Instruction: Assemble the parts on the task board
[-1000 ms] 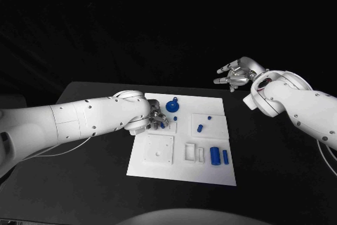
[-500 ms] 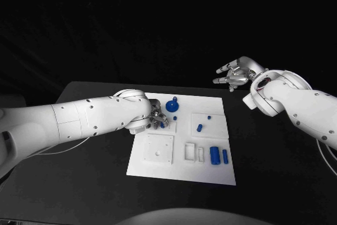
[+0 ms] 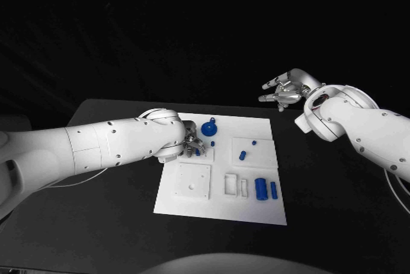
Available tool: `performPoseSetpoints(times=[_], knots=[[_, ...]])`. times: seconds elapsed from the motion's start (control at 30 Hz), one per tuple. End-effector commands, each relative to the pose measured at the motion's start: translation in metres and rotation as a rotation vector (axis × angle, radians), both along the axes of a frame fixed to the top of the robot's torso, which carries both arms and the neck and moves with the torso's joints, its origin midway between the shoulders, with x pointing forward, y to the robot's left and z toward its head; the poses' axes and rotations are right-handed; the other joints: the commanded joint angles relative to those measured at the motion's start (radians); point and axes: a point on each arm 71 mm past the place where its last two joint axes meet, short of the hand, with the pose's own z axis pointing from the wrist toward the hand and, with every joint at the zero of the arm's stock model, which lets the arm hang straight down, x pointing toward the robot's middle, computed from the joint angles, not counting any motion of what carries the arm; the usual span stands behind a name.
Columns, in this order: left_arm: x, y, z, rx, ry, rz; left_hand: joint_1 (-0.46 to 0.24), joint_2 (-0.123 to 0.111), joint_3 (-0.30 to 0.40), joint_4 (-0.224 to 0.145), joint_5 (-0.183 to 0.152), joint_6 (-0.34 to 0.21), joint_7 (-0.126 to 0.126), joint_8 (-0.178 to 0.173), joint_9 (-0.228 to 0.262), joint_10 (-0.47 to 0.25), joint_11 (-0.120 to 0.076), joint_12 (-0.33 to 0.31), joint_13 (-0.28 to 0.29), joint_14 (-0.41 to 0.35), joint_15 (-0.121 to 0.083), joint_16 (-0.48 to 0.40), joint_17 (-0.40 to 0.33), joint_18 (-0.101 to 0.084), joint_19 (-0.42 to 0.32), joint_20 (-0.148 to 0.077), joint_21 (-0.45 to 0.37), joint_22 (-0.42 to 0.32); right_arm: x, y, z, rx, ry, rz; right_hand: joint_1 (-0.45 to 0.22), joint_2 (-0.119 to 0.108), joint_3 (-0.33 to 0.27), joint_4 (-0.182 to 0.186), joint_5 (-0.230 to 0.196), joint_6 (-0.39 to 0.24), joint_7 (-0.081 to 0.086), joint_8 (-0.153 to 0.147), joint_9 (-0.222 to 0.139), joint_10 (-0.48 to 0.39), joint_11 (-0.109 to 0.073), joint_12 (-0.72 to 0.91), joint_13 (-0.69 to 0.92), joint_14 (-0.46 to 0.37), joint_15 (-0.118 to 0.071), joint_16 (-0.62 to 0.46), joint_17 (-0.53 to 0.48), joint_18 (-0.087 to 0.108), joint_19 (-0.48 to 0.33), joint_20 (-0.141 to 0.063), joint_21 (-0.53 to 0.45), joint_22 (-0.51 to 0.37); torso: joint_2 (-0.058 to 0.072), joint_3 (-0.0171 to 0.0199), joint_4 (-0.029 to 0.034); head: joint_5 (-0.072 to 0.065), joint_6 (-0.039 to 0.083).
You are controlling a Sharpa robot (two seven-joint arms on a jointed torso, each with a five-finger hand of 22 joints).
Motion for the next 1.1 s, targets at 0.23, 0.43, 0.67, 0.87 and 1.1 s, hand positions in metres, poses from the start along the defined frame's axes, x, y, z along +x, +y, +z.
performPoseSetpoints(times=[0.23, 0.43, 0.67, 0.87, 1.1], knots=[[-0.009, -0.005, -0.017, 0.011, 0.053, -0.029, 0.035, 0.011, -0.043, 0.036, -0.085, 0.098, -0.104, 0.005, 0.001, 0.04, -0.006, 0.008, -0.001, 0.003, 0.0, 0.0, -0.003, 0.008, 0.004, 0.004, -0.009, 0.016, 0.0, 0.002, 0.0, -0.011, 0.001, 0.015, -0.003, 0.008, -0.001, -0.006, 0.005, 0.008, -0.001, 0.003, 0.0, -0.007, -0.003, -0.003, -0.001, 0.0, -0.001, -0.003, -0.001, 0.015, 0.032, 0.005, 0.0, -0.001, 0.0, 0.0001, 0.0006, -0.002, 0.0], [-0.01, -0.002, -0.018, 0.014, 0.057, -0.027, 0.042, -0.026, -0.082, 0.079, -0.091, 0.099, -0.108, 0.003, -0.004, 0.04, -0.006, 0.007, -0.001, 0.002, -0.002, -0.002, -0.008, 0.002, 0.006, 0.0, -0.016, 0.016, 0.0, 0.001, 0.0, -0.012, 0.001, 0.012, -0.007, 0.009, 0.001, -0.007, 0.006, 0.008, -0.001, 0.003, 0.0, -0.007, -0.003, -0.003, -0.001, -0.001, 0.0, -0.004, -0.002, 0.015, 0.032, 0.005, -0.001, 0.0, 0.0, -0.0003, 0.001, -0.004, 0.0], [-0.01, 0.002, -0.018, 0.016, 0.057, -0.023, 0.047, -0.065, -0.138, 0.152, -0.194, 0.11, -0.113, 0.008, -0.003, 0.04, -0.008, 0.009, 0.0, 0.003, -0.003, -0.002, -0.009, -0.002, 0.01, -0.002, -0.021, 0.017, 0.0, 0.0, 0.0, -0.013, 0.002, 0.009, -0.007, 0.008, 0.0, -0.006, 0.007, 0.007, -0.001, 0.003, 0.0, -0.008, -0.003, -0.004, -0.003, -0.001, 0.0, -0.004, -0.002, 0.015, 0.032, 0.005, -0.001, 0.0, 0.0, -0.0005, 0.0011, -0.007, -0.002], [-0.009, 0.004, -0.017, 0.012, 0.049, -0.017, 0.069, -0.08, -0.171, 0.222, -0.262, 0.113, -0.114, 0.02, 0.015, 0.04, -0.008, 0.011, 0.0, 0.002, -0.003, -0.002, -0.009, -0.002, 0.011, -0.002, -0.025, 0.017, 0.0, 0.0, -0.001, -0.012, 0.002, 0.007, -0.008, 0.008, -0.001, -0.004, 0.007, 0.005, -0.001, 0.002, 0.0, -0.009, -0.003, -0.006, -0.004, -0.001, 0.0, -0.006, -0.003, 0.015, 0.032, 0.006, -0.002, -0.001, 0.0, -0.0003, 0.0006, -0.002, -0.001], [-0.008, 0.006, -0.017, 0.006, 0.045, -0.011, 0.077, -0.105, -0.174, 0.283, -0.303, 0.115, -0.115, 0.03, 0.031, 0.04, -0.008, 0.014, 0.001, 0.003, -0.003, 0.0, -0.008, -0.002, 0.013, -0.002, -0.026, 0.017, 0.001, 0.001, -0.001, -0.012, 0.003, 0.007, -0.005, 0.007, 0.0, -0.004, 0.005, 0.004, 0.0, 0.003, 0.0, -0.009, -0.003, -0.006, -0.004, -0.002, 0.0, -0.007, -0.004, 0.015, 0.032, 0.006, -0.002, -0.001, 0.0, -0.0009, 0.0005, -0.002, -0.001]])
